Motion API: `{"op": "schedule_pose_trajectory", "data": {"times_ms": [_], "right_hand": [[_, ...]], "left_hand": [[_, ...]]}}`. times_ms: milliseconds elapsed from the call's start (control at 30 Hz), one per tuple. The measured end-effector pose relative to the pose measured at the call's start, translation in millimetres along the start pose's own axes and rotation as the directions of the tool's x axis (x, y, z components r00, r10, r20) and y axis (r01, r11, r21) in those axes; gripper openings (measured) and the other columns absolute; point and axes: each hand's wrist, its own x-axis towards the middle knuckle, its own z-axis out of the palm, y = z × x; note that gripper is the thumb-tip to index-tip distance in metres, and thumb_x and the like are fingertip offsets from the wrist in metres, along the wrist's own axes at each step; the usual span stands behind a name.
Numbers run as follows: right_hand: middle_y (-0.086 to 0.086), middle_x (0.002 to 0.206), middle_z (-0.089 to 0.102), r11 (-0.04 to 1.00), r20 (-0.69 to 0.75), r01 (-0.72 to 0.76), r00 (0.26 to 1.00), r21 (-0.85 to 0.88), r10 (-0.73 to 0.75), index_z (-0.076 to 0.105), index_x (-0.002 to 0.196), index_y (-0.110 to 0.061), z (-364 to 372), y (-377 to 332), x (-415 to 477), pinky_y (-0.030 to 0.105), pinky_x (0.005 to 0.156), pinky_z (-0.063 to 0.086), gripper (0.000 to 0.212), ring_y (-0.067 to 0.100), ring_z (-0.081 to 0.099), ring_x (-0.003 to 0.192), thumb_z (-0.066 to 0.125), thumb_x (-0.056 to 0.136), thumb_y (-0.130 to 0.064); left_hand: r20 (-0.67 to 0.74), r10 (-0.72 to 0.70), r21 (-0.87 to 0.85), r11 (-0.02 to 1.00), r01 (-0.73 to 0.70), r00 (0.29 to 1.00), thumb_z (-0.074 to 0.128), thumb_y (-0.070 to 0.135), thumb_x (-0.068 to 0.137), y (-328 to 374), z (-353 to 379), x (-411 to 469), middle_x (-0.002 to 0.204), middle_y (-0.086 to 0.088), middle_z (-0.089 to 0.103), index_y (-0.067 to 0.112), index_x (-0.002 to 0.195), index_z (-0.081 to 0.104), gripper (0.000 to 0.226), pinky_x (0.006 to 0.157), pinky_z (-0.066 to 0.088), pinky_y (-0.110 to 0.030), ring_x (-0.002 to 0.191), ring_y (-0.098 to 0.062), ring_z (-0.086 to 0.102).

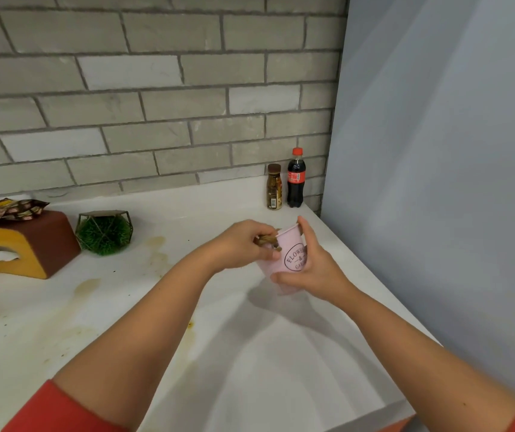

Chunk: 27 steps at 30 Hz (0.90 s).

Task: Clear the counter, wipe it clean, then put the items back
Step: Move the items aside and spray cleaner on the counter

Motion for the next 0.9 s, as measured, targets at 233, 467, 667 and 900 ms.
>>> {"op": "schedule_pose_trajectory", "data": {"times_ms": [233,467,667,900], "right_hand": [[-0.01,0.118,0.051,0.988,-0.258,0.04,0.966,0.15,0.0,-0.002,0.15,-0.028,-30,18,37,0.013,0.079,0.045,0.116,0.009,0.056,0.103,0.081,0.069,-0.018],[-0.003,0.131,0.05,0.985,-0.296,0.028,0.955,0.169,0.023,0.0,0.149,-0.027,-50,48,84,0.016,0.08,0.046,0.128,0.014,0.055,0.11,0.083,0.053,-0.035],[-0.002,0.117,0.058,0.981,-0.322,0.051,0.947,0.19,0.013,0.041,0.13,-0.023,-53,77,123,0.026,0.08,0.054,0.091,0.013,0.059,0.105,0.086,0.052,-0.035],[-0.001,0.124,0.055,0.972,-0.305,0.04,0.952,0.233,0.034,0.04,0.131,-0.02,-51,110,167,0.031,0.087,0.053,0.089,0.018,0.054,0.113,0.089,0.057,-0.018]], "left_hand": [[-0.343,0.054,-0.086,0.992,-0.088,0.938,0.052,0.038,0.092,23,15,50,0.131,0.0,0.04,0.022,0.132,0.051,0.043,0.096,0.034,-0.02,0.113,-0.01,0.044],[-0.247,-0.339,-0.519,0.837,0.171,0.908,0.019,0.051,0.098,15,32,109,0.126,-0.006,0.054,0.014,0.131,0.047,0.057,0.089,0.044,-0.036,0.106,-0.023,0.056],[-0.164,-0.383,-0.673,0.717,0.181,0.909,0.021,0.046,0.1,6,46,150,0.108,-0.007,0.061,0.014,0.124,0.053,0.05,0.072,0.052,-0.032,0.092,-0.023,0.06],[-0.207,-0.39,-0.721,0.681,0.129,0.897,0.027,0.035,0.102,-15,55,192,0.109,-0.005,0.058,0.016,0.134,0.043,0.041,0.074,0.053,-0.027,0.095,-0.019,0.059]]}}
